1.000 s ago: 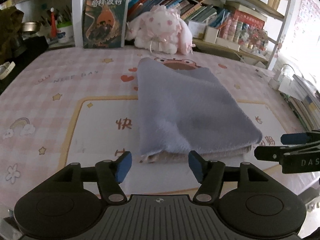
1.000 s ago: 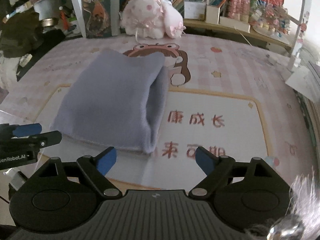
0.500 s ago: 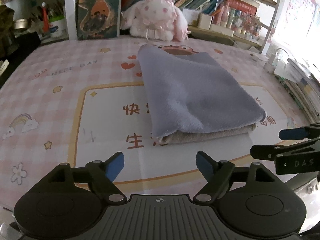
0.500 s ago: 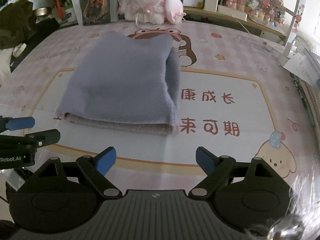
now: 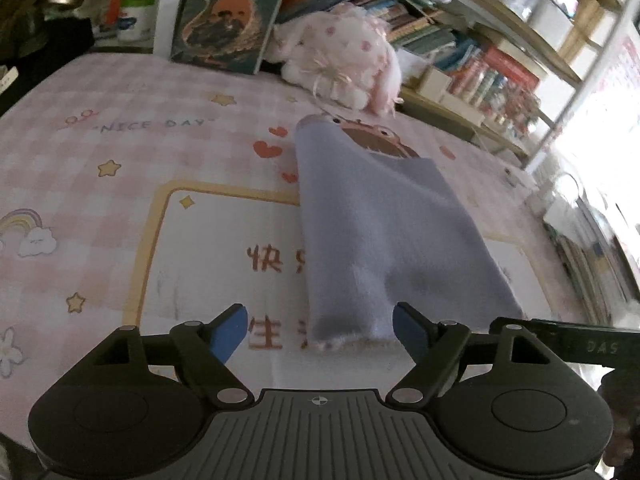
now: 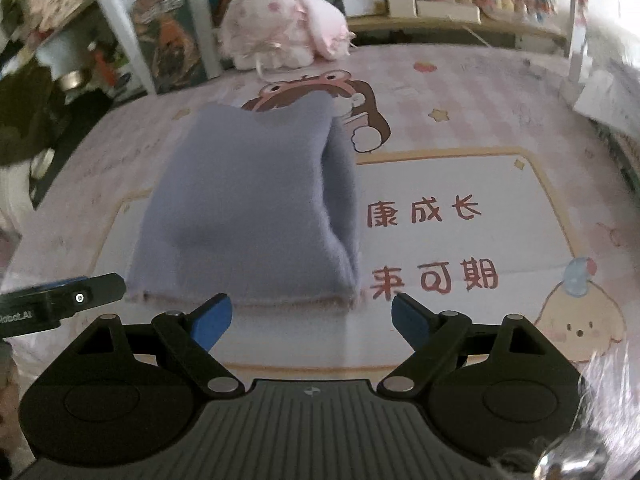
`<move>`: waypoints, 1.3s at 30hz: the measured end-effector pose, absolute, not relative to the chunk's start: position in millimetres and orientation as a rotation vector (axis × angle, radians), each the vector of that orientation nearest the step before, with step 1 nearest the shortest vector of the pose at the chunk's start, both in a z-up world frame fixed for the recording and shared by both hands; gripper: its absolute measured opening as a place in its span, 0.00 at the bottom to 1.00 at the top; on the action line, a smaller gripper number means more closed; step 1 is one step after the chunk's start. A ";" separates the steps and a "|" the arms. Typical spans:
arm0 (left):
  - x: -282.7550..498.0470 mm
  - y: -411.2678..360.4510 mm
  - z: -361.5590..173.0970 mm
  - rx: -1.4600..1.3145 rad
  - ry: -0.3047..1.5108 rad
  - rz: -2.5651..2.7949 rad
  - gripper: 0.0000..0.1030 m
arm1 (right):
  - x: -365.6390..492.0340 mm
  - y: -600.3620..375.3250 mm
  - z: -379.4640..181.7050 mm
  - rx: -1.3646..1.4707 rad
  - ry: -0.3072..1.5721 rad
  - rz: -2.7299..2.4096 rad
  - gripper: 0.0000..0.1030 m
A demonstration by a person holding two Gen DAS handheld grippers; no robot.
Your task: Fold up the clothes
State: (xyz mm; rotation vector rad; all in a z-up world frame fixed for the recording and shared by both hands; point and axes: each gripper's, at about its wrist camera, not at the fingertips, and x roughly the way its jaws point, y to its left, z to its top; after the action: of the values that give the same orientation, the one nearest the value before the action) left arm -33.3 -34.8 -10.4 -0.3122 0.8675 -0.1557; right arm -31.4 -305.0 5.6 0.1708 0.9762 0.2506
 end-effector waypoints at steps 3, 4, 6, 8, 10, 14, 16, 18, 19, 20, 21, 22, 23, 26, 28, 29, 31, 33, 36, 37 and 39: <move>-19.2 -33.4 -15.0 -0.342 0.878 -0.145 0.80 | -12.3 -309.3 4.3 0.209 0.990 0.271 0.84; -14.1 -32.6 -16.9 -0.358 0.885 -0.145 0.80 | -6.2 -311.0 3.0 0.222 0.996 0.278 0.84; -2.0 -31.7 -22.4 -0.395 0.909 -0.153 0.80 | 6.5 -315.7 -0.9 0.260 1.015 0.291 0.84; 9.0 -31.3 -28.0 -0.424 0.929 -0.168 0.80 | 20.0 -321.1 -6.0 0.317 1.042 0.302 0.84; 19.1 -31.6 -33.5 -0.454 0.945 -0.174 0.79 | 33.3 -325.4 -13.8 0.363 1.077 0.314 0.81; 33.4 -32.8 -42.3 -0.528 0.967 -0.195 0.79 | 50.0 -326.7 -24.5 0.401 1.130 0.363 0.74; 39.1 -34.2 -46.3 -0.563 0.974 -0.202 0.77 | 55.7 -326.1 -27.8 0.413 1.146 0.390 0.69; 42.3 -37.9 -47.1 -0.577 0.973 -0.198 0.69 | 59.9 -325.1 -31.1 0.418 1.155 0.412 0.66; 44.0 -39.9 -47.2 -0.583 0.972 -0.196 0.68 | 61.2 -325.0 -32.1 0.417 1.154 0.422 0.64; 45.3 -41.9 -46.5 -0.579 0.975 -0.190 0.65 | 62.2 -325.1 -32.7 0.414 1.151 0.433 0.62; 46.5 -43.9 -45.3 -0.568 0.979 -0.180 0.63 | 62.8 -325.4 -32.6 0.410 1.143 0.441 0.60; 46.0 -47.1 -41.9 -0.546 0.973 -0.169 0.57 | 63.2 -325.9 -32.1 0.405 1.133 0.448 0.53; 44.4 -51.2 -37.2 -0.518 0.962 -0.157 0.51 | 62.8 -325.6 -29.7 0.391 1.115 0.457 0.44; 37.9 -68.9 -20.2 -0.384 0.908 -0.131 0.47 | 57.3 -318.7 -14.2 0.279 1.020 0.500 0.29; 36.8 -76.1 -14.4 -0.317 0.887 -0.130 0.47 | 51.0 -311.2 -3.2 0.175 0.947 0.544 0.25; 39.2 -75.1 -15.2 -0.317 0.895 -0.134 0.48 | 48.8 -309.0 -1.0 0.141 0.931 0.561 0.25; 45.8 -62.9 -23.6 -0.403 0.940 -0.139 0.52 | 48.5 -307.7 -0.8 0.108 0.931 0.576 0.25; 49.9 -48.3 -32.3 -0.506 0.973 -0.151 0.56 | 57.6 -315.5 -10.3 0.180 0.993 0.554 0.31; 52.8 -40.0 -40.4 -0.572 0.993 -0.177 0.57 | 71.5 -328.3 -24.7 0.301 1.085 0.517 0.47; 53.7 -37.9 -42.9 -0.589 0.999 -0.185 0.59 | 74.6 -331.0 -28.6 0.333 1.106 0.512 0.50; 55.5 -36.7 -47.5 -0.628 1.000 -0.196 0.61 | 79.6 -333.7 -35.5 0.383 1.141 0.512 0.53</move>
State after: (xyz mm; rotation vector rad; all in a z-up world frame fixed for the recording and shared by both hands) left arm 55.5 -36.7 -47.5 -0.6276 1.0000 -0.1963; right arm 79.6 -333.7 -35.5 0.3825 1.1409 0.5122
